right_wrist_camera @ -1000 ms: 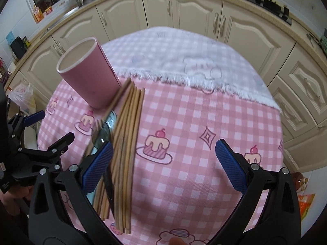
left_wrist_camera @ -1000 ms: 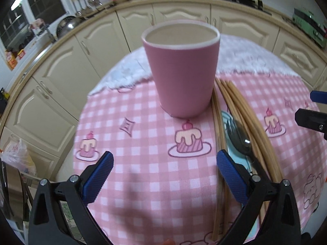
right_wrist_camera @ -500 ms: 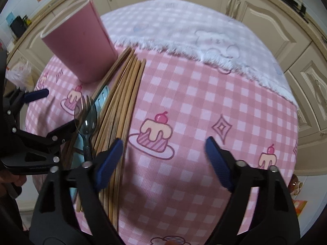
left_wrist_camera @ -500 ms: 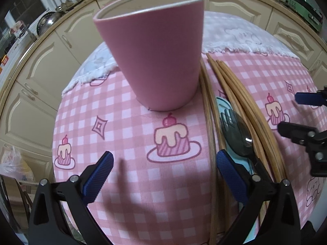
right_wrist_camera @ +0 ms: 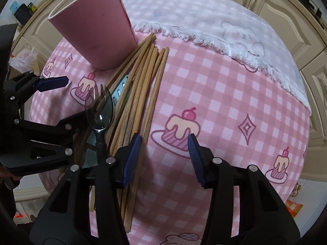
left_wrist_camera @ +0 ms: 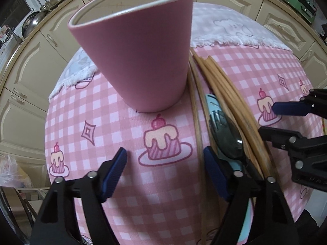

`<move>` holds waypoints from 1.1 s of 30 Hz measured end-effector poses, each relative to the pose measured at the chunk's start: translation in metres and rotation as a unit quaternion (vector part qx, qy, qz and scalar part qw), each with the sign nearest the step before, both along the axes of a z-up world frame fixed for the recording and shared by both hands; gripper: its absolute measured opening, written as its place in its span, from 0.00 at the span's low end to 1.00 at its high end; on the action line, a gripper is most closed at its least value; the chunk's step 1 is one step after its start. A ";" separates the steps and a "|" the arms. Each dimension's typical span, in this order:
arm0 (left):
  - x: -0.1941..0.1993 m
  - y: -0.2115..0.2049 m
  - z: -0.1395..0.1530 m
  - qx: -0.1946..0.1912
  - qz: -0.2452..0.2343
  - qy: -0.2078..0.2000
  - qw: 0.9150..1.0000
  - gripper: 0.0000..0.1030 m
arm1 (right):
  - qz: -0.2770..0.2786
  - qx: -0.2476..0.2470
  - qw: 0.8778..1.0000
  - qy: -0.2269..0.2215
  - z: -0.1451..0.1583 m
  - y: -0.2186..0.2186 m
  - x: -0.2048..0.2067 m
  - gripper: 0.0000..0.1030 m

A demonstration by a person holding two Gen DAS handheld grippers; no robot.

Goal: Organize utensils
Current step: 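Move both grippers down toward the wooden chopsticks beside the pink cup, then grasp one chopstick with the left gripper while the right gripper grasps another chopstick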

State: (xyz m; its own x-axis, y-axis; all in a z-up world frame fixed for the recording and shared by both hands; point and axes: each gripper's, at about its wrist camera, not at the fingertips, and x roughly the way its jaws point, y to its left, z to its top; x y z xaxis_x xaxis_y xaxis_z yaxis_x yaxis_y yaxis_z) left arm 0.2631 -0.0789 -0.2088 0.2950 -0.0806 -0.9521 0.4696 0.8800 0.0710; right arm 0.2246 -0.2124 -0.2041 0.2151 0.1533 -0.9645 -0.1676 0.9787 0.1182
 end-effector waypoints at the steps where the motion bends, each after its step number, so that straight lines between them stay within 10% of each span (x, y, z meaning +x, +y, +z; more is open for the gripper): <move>1: 0.002 -0.001 0.001 -0.002 -0.002 0.002 1.000 0.69 | -0.002 0.003 1.000 0.004 -0.001 0.003 0.001 0.39; 9: 0.011 -0.015 0.003 -0.018 -0.018 0.010 1.000 0.42 | -0.007 -0.025 1.000 0.006 -0.006 0.011 0.010 0.17; 19: 0.013 -0.017 0.001 -0.011 -0.024 0.015 1.000 0.41 | -0.017 -0.023 1.000 0.005 -0.007 0.010 0.021 0.18; 23: 0.001 -0.025 0.001 -0.018 -0.044 0.020 0.999 0.05 | -0.003 -0.015 1.000 -0.009 -0.005 0.011 0.017 0.07; 33: -0.029 0.005 0.022 -0.079 -0.010 -0.016 0.997 0.05 | -0.042 0.109 0.990 -0.076 0.013 -0.027 0.002 0.07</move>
